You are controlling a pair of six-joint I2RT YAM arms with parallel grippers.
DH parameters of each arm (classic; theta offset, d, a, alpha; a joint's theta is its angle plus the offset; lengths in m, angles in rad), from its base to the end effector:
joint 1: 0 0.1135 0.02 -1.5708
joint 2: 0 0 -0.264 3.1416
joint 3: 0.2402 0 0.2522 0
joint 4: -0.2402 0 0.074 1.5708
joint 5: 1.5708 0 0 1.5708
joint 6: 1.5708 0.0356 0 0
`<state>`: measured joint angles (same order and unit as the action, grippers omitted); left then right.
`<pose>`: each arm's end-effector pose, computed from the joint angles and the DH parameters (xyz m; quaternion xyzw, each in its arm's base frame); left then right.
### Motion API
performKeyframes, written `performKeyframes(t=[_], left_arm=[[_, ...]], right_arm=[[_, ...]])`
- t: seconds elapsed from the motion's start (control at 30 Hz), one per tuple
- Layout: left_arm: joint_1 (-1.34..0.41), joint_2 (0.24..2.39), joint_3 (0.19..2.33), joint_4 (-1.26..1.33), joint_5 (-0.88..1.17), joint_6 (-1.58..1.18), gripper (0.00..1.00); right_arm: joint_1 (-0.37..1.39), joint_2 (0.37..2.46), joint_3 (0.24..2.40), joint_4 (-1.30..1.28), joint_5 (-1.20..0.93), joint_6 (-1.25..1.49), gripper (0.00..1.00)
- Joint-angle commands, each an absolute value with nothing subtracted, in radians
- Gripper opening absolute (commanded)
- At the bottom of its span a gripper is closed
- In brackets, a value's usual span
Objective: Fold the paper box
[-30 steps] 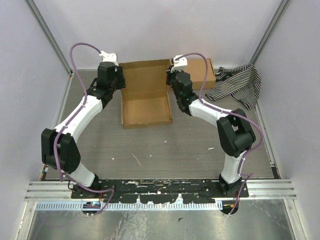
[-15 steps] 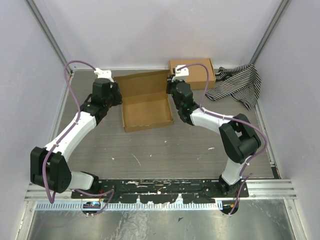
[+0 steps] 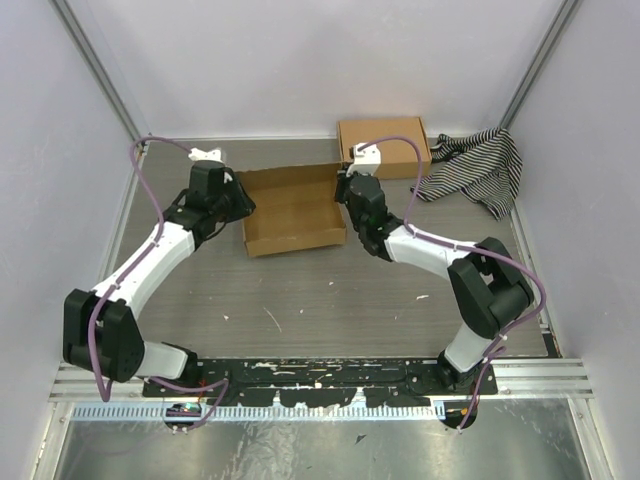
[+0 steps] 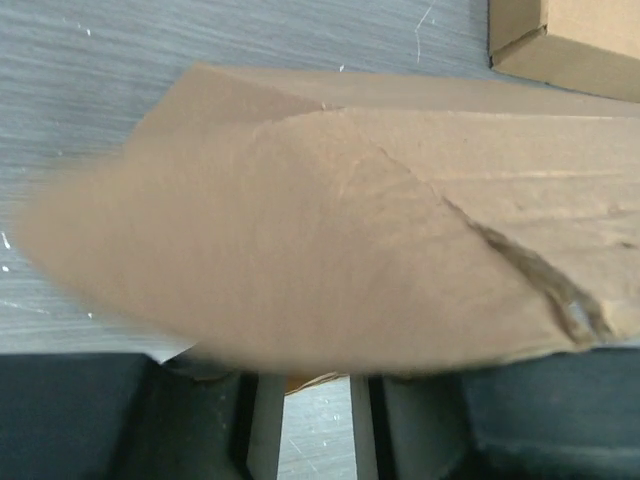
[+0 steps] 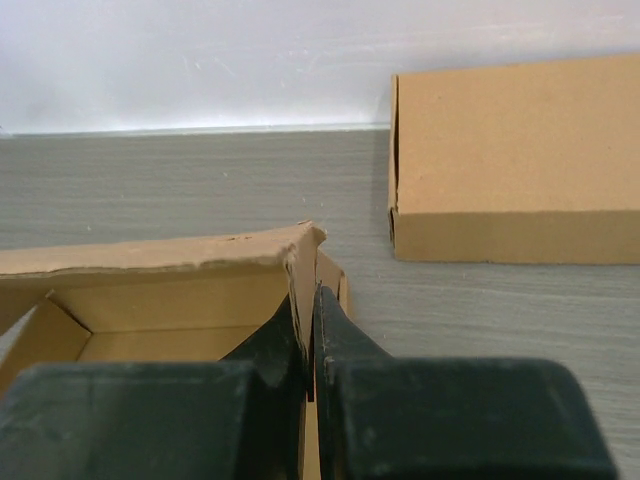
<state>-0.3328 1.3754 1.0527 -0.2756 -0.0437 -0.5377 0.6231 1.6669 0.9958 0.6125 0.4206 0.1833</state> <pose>0.2941 -0.1000 0.2900 -0.1005 0.8782 -0.1795 0.4318 0.3177 0.2104 0.2647 -0.0154 0.7256 0.1236 0.6768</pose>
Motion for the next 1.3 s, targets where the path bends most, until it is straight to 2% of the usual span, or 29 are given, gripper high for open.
performKeyframes(t=[0.0,0.07,0.13,0.3,0.4,0.77,0.93,1.13,1.27], left_arm=[[-0.336,1.399,1.137,-0.366,-0.027,-0.597,0.32],[-0.334,1.417,1.177,-0.413,-0.028,-0.596,0.29],[-0.334,1.434,1.227,-0.468,-0.023,-0.590,0.31],[-0.334,1.427,1.320,-0.577,-0.082,-0.548,0.57],[-0.334,1.417,1.349,-0.623,-0.149,-0.501,0.61],[-0.334,1.607,1.520,-0.788,-0.372,-0.310,0.64],[-0.335,1.673,1.573,-0.755,-0.365,-0.301,0.63],[-0.334,1.678,1.580,-0.729,-0.355,-0.325,0.58],[-0.334,1.618,1.522,-0.678,-0.347,-0.318,0.63]], right_arm=[[0.630,1.652,1.090,0.395,0.469,0.218,0.05],[0.630,1.654,1.133,0.338,0.477,0.214,0.05],[0.629,1.645,1.155,0.318,0.489,0.210,0.05],[0.630,1.622,1.240,0.221,0.515,0.199,0.03],[0.630,1.621,1.287,0.171,0.523,0.195,0.03],[0.619,1.671,1.487,-0.058,0.437,0.235,0.03],[0.604,1.684,1.509,-0.095,0.378,0.265,0.03],[0.598,1.699,1.525,-0.136,0.344,0.276,0.03],[0.584,1.706,1.547,-0.172,0.319,0.301,0.03]])
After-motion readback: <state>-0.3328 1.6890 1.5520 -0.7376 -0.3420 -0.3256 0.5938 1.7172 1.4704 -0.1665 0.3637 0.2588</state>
